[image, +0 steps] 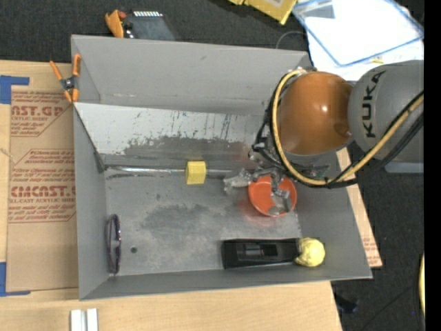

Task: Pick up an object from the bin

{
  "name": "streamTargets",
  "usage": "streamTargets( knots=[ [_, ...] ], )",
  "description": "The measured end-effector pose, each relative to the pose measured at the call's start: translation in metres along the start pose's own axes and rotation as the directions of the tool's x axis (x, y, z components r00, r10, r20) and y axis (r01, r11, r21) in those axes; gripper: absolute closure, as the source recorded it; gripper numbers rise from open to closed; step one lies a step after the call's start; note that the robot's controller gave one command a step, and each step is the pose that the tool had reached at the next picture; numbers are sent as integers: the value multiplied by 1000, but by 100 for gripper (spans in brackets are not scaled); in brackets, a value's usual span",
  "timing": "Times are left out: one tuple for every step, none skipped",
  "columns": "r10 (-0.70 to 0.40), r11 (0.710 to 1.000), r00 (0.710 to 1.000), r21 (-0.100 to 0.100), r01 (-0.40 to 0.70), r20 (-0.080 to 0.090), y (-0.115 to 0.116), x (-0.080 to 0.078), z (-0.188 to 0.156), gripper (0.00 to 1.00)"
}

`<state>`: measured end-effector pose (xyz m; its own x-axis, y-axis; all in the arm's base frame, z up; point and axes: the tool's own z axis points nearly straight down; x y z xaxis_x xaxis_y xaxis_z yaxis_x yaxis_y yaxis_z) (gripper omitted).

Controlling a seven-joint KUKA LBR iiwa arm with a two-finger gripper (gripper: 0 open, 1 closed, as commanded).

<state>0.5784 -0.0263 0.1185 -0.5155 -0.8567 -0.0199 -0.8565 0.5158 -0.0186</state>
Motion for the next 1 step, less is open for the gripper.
streamTargets(
  knots=[
    [28, 1000, 1000, -4, -28, -1, -7, 8, 25, 0]
  ],
)
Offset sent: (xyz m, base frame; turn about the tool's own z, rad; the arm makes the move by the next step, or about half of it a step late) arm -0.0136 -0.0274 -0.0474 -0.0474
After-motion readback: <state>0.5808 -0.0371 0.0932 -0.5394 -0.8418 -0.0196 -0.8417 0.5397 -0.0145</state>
